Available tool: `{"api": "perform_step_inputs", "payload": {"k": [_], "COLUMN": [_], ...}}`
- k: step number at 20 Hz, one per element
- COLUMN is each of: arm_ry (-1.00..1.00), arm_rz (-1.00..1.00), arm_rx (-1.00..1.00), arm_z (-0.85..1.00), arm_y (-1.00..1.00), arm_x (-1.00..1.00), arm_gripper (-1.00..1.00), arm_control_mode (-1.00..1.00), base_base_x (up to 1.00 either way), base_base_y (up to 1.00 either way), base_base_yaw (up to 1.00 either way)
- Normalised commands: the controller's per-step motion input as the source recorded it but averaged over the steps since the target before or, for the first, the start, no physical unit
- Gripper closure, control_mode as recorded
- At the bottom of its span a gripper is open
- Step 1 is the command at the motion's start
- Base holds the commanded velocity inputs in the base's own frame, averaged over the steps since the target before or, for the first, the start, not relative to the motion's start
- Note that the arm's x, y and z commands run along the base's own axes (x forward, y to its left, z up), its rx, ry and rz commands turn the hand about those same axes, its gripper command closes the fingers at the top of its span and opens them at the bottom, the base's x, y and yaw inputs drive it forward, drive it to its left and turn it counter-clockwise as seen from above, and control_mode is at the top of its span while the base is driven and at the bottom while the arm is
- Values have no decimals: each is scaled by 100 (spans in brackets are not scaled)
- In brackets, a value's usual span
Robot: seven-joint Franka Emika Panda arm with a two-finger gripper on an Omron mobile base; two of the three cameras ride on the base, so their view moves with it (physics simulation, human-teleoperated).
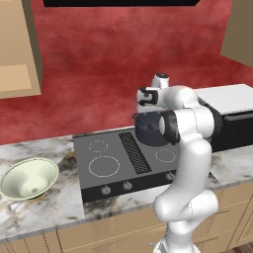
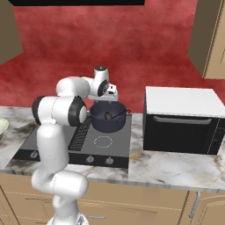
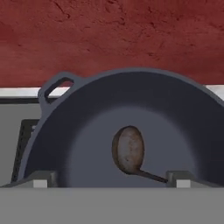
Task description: Open the cabinet and move the ladle to the pot. Then close the cabinet.
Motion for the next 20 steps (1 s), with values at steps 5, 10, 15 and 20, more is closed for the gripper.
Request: {"api": "perform_step_inputs", "payload": {"k": [5, 10, 15, 20], "arm_ry": [0, -3, -11, -17], "arm_rz": [0, 0, 0, 0], "arm_rx": [7, 1, 0, 0], "arm_z": [47, 47, 51, 48], "arm_y": [-16, -13, -9, 0], "arm_x": [-63, -86, -96, -89], "arm_gripper": [-100, -100, -100, -100], "arm_control_mode": [-100, -100, -100, -100], "base_base_x": [0, 0, 0, 0], "base_base_y": [0, 0, 0, 0], "base_base_yaw": [0, 0, 0, 0]}}
